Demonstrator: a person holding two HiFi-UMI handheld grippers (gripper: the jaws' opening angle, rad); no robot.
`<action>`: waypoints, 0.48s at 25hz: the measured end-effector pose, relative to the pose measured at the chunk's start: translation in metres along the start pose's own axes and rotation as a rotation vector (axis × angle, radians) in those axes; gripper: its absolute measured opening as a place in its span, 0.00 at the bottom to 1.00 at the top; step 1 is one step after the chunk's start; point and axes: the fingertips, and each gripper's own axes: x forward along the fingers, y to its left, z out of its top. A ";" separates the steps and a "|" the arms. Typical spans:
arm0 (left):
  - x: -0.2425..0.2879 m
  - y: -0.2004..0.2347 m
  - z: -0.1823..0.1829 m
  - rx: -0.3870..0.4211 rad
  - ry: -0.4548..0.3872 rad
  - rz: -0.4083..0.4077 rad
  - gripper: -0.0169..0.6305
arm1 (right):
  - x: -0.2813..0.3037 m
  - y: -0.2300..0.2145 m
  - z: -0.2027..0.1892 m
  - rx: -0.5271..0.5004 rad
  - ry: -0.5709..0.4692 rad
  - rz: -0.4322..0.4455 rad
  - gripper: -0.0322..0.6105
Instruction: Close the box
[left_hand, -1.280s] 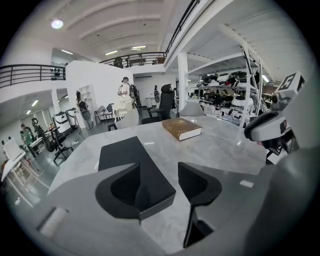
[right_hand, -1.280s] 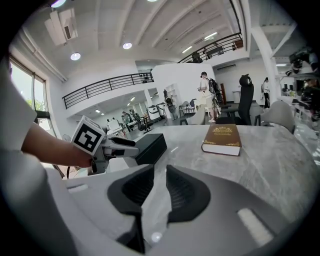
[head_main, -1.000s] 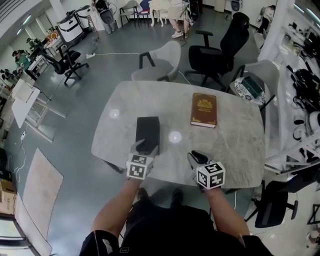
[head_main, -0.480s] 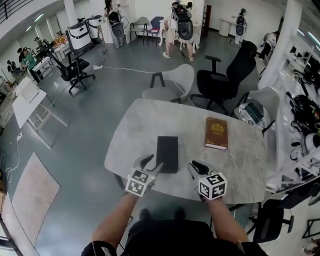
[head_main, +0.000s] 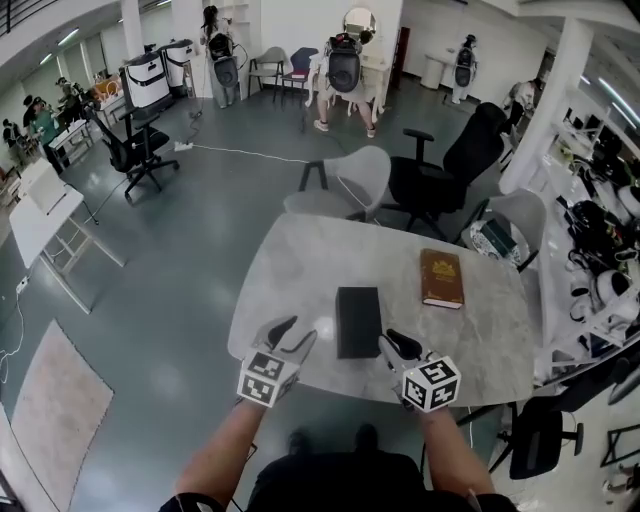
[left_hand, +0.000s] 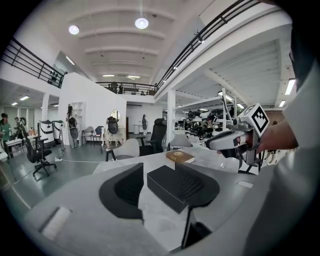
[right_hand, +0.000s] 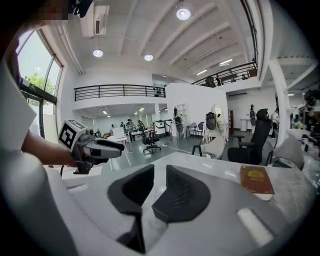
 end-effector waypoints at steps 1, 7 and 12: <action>-0.006 0.006 -0.001 -0.002 -0.005 -0.003 0.34 | 0.001 0.006 0.000 0.005 -0.001 -0.003 0.18; -0.028 0.029 0.003 -0.066 -0.044 -0.001 0.35 | 0.004 0.035 0.008 0.013 -0.002 0.002 0.21; -0.028 0.026 0.009 -0.076 -0.042 0.026 0.35 | 0.003 0.028 0.023 0.015 -0.044 0.014 0.22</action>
